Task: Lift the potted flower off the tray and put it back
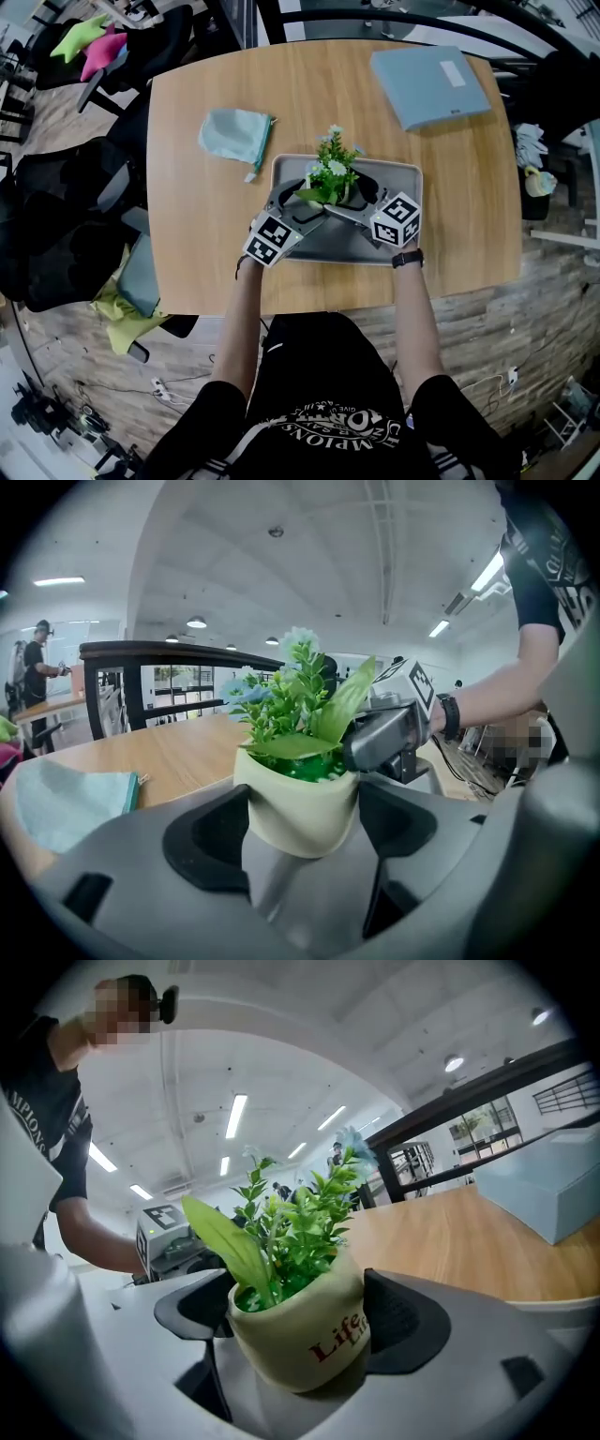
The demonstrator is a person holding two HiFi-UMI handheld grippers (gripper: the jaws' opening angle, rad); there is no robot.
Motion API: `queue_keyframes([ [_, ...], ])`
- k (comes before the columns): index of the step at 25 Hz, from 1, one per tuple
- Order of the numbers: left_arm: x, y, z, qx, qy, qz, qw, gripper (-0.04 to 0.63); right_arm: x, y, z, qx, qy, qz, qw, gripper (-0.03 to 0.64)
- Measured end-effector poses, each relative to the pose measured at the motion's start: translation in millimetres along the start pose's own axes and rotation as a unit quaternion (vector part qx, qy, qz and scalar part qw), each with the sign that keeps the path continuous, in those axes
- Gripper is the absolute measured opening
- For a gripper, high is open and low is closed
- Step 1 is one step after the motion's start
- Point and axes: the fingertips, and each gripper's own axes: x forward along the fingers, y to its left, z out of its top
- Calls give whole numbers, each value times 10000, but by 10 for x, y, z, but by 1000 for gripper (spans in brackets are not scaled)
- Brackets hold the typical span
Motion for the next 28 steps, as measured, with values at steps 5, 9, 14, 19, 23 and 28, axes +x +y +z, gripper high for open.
queue_keyframes([
  [5,16,22,9,1,14,13,10000,379,7,-76,27,78,-18,-118,9999,448],
  [9,4,21,1,-31,-7,109,9999,374,32,-63,24,160,-118,-255,9995,437],
  [14,7,14,17,-96,6,155,9998,368,46,-72,37,267,-184,-453,9984,436],
  [19,-17,-41,41,-142,-25,282,9995,360,59,-56,39,431,-150,-629,9970,437],
  [23,-84,-130,75,99,91,203,9997,360,12,26,9,705,-121,-644,9954,437],
  [28,-254,-288,159,124,-12,215,9997,360,-81,231,69,780,-163,-682,9945,436],
])
